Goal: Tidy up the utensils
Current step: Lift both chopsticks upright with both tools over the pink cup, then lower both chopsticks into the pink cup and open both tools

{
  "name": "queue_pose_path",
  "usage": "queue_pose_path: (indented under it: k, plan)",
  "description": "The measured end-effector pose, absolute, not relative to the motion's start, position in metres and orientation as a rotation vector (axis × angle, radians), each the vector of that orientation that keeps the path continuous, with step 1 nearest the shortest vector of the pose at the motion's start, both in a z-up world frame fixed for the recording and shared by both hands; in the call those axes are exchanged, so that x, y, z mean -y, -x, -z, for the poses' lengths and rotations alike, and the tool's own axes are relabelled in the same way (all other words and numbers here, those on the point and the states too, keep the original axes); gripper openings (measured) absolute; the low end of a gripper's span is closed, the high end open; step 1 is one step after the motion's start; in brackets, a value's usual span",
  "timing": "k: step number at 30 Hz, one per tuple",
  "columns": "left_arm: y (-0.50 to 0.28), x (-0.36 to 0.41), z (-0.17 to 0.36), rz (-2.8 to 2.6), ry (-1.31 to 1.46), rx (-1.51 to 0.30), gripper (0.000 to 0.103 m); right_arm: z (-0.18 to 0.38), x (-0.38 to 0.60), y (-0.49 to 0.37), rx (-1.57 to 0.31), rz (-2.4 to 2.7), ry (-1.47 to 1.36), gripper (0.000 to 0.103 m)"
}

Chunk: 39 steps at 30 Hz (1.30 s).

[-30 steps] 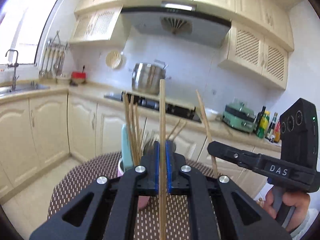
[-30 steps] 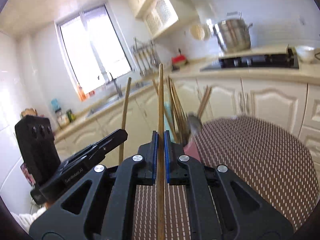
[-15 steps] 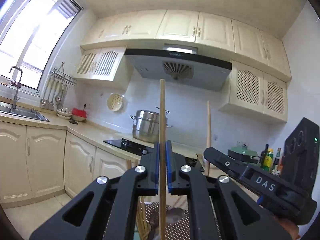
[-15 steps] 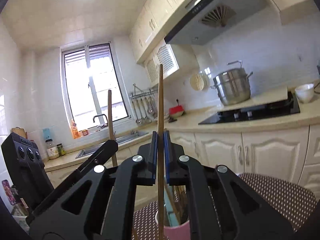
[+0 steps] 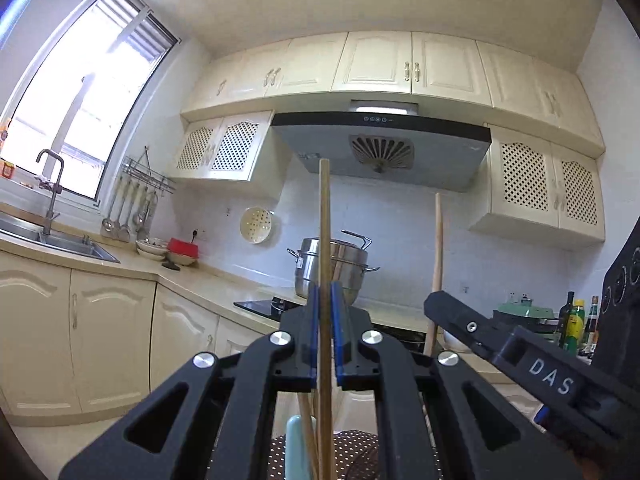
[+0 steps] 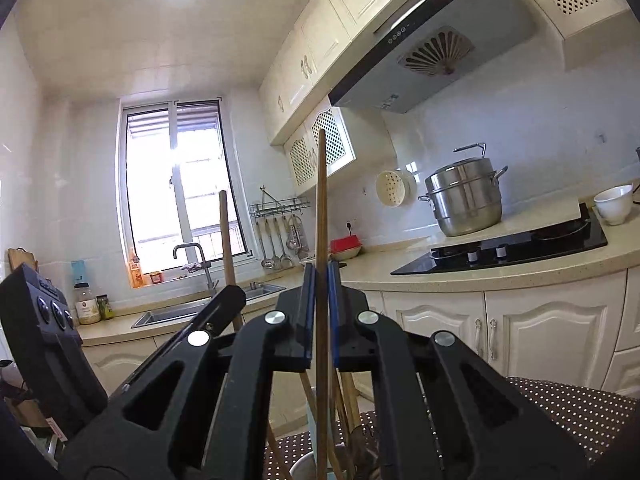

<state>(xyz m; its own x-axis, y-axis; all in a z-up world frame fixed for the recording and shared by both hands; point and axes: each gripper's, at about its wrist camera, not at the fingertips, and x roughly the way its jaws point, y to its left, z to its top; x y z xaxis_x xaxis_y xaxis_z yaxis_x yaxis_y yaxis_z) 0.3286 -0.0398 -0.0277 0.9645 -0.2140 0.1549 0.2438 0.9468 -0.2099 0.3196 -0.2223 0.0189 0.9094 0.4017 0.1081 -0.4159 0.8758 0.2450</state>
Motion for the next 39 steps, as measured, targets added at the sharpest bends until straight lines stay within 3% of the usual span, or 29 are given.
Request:
queue_pose_path:
  k: [39]
  plan:
    - [-0.332, 0.027, 0.096, 0.176, 0.172, -0.232, 0.006, 0.022, 0.204, -0.298, -0.069, -0.388, -0.194, 0.007]
